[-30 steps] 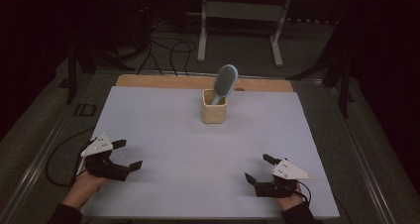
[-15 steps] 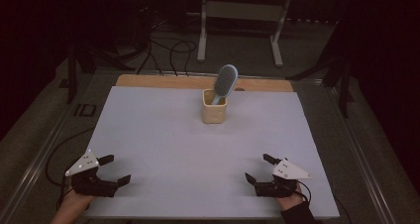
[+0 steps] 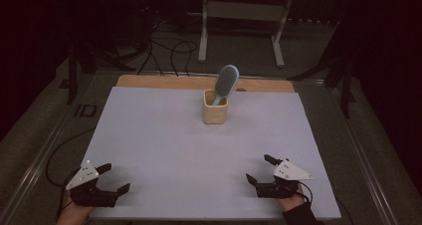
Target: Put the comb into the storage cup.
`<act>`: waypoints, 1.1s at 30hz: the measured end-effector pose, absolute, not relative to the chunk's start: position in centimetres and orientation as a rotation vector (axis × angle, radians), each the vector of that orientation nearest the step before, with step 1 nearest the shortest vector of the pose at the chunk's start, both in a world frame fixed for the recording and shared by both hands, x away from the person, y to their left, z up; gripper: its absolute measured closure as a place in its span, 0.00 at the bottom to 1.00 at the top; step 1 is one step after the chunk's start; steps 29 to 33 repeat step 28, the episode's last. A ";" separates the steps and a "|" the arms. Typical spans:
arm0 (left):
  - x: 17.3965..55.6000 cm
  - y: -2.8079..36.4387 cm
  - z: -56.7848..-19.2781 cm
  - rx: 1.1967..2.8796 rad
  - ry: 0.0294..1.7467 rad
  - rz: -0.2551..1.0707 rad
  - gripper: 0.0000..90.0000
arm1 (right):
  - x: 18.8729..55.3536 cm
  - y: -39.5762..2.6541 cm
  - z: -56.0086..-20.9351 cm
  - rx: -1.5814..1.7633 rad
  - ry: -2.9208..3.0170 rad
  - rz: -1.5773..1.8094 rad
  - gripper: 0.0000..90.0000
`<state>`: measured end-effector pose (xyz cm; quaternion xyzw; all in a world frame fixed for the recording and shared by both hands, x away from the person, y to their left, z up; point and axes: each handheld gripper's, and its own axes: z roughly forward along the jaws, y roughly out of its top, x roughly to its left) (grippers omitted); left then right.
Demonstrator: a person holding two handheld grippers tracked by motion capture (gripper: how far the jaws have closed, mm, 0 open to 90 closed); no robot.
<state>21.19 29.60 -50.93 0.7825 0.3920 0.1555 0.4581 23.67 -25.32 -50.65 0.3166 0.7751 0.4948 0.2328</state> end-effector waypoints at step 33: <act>20.9 29.7 -51.2 1.883 1.015 0.408 0.00 | 23.8 -25.1 -50.7 0.860 2.144 1.355 0.10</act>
